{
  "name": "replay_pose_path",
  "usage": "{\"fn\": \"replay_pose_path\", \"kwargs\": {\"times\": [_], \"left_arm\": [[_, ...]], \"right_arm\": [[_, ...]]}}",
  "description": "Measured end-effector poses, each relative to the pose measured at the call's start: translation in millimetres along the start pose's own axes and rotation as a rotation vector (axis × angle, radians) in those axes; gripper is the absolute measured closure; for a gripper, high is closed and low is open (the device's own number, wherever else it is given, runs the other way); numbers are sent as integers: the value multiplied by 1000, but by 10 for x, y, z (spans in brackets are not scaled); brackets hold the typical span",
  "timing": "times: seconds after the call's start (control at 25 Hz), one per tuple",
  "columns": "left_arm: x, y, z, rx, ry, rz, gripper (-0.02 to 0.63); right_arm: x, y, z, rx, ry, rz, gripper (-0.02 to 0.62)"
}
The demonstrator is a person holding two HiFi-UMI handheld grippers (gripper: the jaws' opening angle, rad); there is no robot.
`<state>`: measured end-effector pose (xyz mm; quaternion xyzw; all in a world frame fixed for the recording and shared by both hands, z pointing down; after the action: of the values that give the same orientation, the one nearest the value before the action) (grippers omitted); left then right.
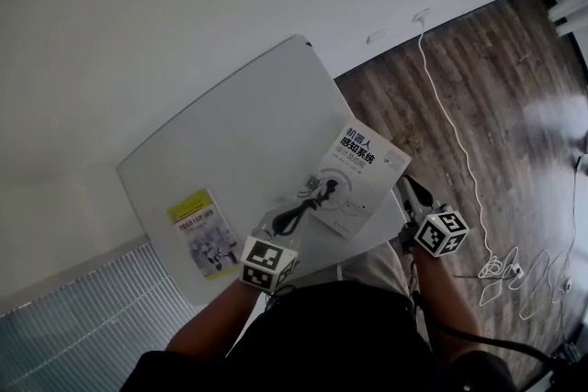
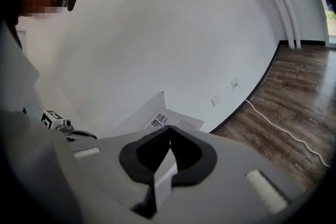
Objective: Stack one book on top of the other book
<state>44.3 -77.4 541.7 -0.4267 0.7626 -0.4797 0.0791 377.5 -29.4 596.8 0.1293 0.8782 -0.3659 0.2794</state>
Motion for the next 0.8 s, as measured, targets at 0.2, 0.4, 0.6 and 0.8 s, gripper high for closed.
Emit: {"fn": "replay_pose_path", "kwargs": {"times": [0.2,0.4,0.6,0.8], "left_arm": [[-30,-145,69,26,9,-18,598],[-49,-208,87,51,17,-18,598],[-56,-235,87,69,41,-7,598],[-110,-283,98,73,49,3,598]], "right_arm": [[-117,-89,-64,46,-16,13,549],[-203,-178,-108,55,-46,40,492],[-300,-215,-153,51,-91,46,395],[-407,-294,-147,73,-128,89,359]]}}
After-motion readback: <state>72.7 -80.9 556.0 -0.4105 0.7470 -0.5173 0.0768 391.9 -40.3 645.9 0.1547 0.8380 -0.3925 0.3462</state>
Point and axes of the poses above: the fingertips, and each gripper's own axes: y backward along the fingers, x to its left, z out of its top, the point moved 10 cm from there along y, backward along the fingers, and after that the axes turned 10 degrees about x, right-handed, at the moved point
